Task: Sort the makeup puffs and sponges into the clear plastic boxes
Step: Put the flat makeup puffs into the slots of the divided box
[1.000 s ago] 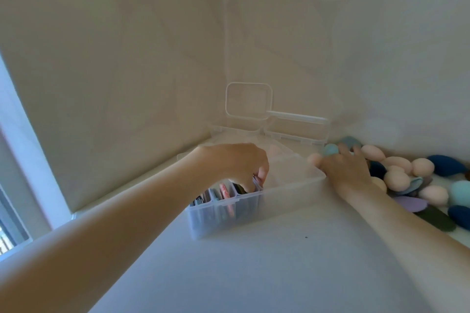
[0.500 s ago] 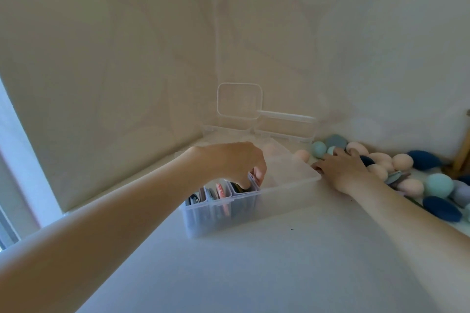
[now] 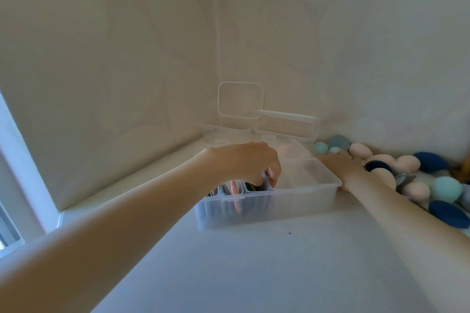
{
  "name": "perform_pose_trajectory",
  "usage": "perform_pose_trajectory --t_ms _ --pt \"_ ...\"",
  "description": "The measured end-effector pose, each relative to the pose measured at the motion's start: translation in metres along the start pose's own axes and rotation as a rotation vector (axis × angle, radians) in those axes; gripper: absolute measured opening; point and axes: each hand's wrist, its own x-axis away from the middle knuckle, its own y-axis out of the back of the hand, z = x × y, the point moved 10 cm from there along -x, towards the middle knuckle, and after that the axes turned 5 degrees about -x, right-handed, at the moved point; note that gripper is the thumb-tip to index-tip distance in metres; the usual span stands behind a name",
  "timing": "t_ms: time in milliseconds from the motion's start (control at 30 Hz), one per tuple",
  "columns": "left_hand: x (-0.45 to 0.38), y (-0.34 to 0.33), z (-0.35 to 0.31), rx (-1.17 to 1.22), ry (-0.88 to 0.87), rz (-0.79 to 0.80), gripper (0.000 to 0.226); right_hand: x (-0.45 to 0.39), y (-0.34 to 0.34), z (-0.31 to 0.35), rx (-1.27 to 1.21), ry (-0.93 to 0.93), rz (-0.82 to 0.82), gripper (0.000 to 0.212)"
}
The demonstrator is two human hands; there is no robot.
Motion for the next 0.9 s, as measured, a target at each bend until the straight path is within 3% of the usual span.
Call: perform_pose_trajectory --t_ms 67,133,233,367,467,533,667,900 --pt "-0.003 0.0 -0.001 -0.016 -0.001 0.014 0.029 -0.001 0.013 -0.001 -0.117 0.01 -0.145 0.012" --pt "-0.005 -0.001 -0.001 -0.031 -0.005 0.029 0.028 0.005 0.028 -0.004 -0.301 0.054 -0.301 0.024" --pt "-0.007 -0.001 -0.002 -0.035 -0.008 0.049 0.028 0.017 0.052 -0.023 -0.639 0.015 -0.5 0.024" --pt "-0.006 0.0 -0.001 -0.034 0.005 0.038 0.028 0.038 0.093 -0.023 -0.774 0.087 -0.666 0.019" --pt "-0.003 0.0 0.0 -0.013 0.049 0.042 0.029 0.056 0.111 0.002 -0.874 0.159 -0.651 0.02" --pt "0.0 -0.001 -0.002 0.01 0.065 0.047 0.031 0.07 0.109 0.037 -0.878 0.239 -0.551 0.026" --pt "0.007 0.002 -0.003 0.057 0.072 0.016 0.034 0.09 0.089 0.091 -0.7 0.323 -0.419 0.019" --pt "0.015 0.002 0.005 0.107 0.1 -0.05 0.035 0.102 0.069 0.103 -0.469 0.282 -0.446 0.008"
